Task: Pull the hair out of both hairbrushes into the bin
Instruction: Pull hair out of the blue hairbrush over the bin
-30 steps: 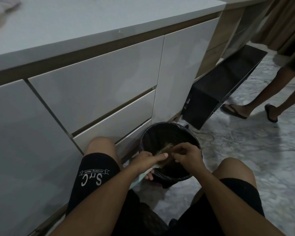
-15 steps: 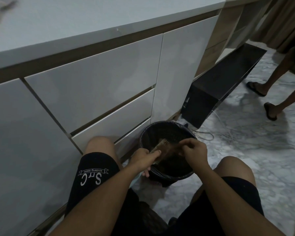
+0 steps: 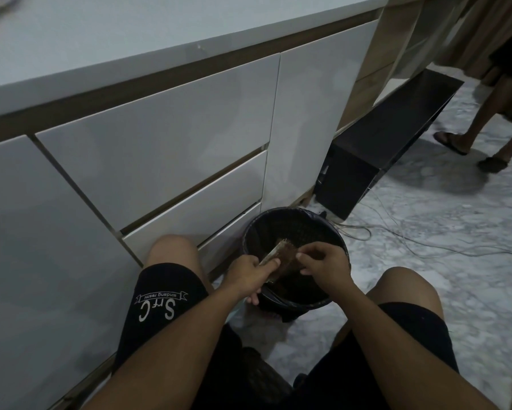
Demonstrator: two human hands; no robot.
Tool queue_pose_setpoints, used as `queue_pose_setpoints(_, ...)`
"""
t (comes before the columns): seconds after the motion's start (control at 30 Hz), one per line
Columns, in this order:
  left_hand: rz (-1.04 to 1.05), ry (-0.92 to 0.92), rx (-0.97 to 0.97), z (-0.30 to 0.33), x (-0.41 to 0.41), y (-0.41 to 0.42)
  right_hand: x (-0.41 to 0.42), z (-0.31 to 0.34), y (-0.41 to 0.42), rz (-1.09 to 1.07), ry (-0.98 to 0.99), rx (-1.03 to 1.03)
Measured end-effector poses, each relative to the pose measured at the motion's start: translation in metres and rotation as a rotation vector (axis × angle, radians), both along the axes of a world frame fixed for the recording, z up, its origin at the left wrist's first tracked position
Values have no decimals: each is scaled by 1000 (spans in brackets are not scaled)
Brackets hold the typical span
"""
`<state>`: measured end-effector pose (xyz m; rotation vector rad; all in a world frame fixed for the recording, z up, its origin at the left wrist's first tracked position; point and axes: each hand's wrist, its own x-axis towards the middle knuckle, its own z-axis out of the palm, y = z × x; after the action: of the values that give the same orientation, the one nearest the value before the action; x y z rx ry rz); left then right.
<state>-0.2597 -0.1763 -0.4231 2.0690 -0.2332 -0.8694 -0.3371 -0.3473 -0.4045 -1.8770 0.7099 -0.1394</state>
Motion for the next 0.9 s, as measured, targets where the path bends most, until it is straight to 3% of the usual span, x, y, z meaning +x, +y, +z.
queue_pose_setpoints(0.13, 30, 11, -10, 0, 2, -1, 1, 4, -6, -50, -45, 34)
queue_pose_setpoints(0.37, 107, 102, -64, 4, 0, -2, -3, 3, 6, 236, -13, -65)
queue_pose_setpoints(0.7, 60, 70, -45, 0, 2, 0, -4, 9, 10, 231, -56, 18)
queue_pose_setpoints(0.9, 106, 13, -26, -4, 5, 0, 0, 4, -3, -86, -29, 25)
